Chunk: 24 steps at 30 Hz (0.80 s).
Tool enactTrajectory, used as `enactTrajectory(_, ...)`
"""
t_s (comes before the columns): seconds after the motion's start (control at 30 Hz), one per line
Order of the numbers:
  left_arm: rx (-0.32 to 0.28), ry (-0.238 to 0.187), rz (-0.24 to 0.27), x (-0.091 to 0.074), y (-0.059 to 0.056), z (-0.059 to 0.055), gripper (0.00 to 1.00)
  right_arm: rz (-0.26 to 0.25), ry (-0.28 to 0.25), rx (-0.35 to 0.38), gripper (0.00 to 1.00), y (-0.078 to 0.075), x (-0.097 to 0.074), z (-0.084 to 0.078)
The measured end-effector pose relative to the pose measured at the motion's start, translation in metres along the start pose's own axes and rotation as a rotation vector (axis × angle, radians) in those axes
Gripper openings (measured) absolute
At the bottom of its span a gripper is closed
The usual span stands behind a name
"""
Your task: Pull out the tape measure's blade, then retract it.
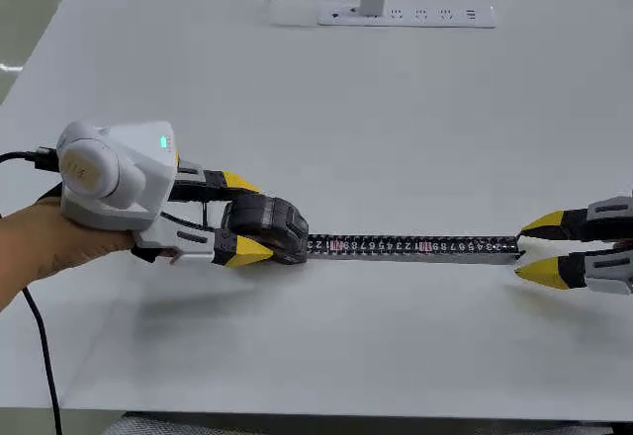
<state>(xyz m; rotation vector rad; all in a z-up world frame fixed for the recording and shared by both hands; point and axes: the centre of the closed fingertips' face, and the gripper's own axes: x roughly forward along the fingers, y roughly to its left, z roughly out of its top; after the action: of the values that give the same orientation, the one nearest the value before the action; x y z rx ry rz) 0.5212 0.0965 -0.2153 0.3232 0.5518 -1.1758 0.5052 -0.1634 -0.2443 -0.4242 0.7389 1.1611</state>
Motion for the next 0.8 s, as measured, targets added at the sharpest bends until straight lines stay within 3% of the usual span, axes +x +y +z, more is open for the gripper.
enactTrajectory(0.07, -0.020, 0.013, 0.021, -0.003, -0.001, -0.003, 0.47, -0.016, -0.010, 0.029, 0.31, 0.001, -0.001, 0.001)
enactTrajectory(0.13, -0.050, 0.066, 0.064, -0.007, 0.001, -0.013, 0.54, -0.023, -0.021, 0.101, 0.32, 0.004, -0.001, 0.002)
enactTrajectory(0.2, -0.098, 0.089, 0.110, -0.011, 0.002, -0.018, 0.63, -0.042, -0.022, 0.103, 0.34, 0.005, -0.003, 0.004)
enactTrajectory(0.33, -0.160, 0.045, 0.150, -0.018, -0.003, -0.015, 0.68, -0.084, -0.045, 0.165, 0.41, 0.008, -0.007, 0.009)
enactTrajectory(0.5, -0.191, 0.080, 0.212, -0.025, -0.011, -0.025, 0.72, -0.124, -0.061, 0.190, 0.47, 0.017, -0.007, 0.012)
enactTrajectory(0.6, -0.231, 0.053, 0.288, -0.033, -0.009, -0.025, 0.75, -0.167, -0.079, 0.219, 0.49, 0.019, -0.009, 0.015)
enactTrajectory(0.67, -0.251, 0.050, 0.323, -0.037, -0.007, -0.026, 0.78, -0.168, -0.115, 0.260, 0.51, 0.023, -0.010, 0.020)
enactTrajectory(0.73, -0.273, 0.075, 0.366, -0.043, -0.007, -0.031, 0.80, -0.182, -0.149, 0.309, 0.54, 0.026, -0.013, 0.025)
enactTrajectory(0.8, -0.292, 0.056, 0.358, -0.044, -0.013, -0.030, 0.82, -0.206, -0.166, 0.313, 0.54, 0.030, -0.017, 0.027)
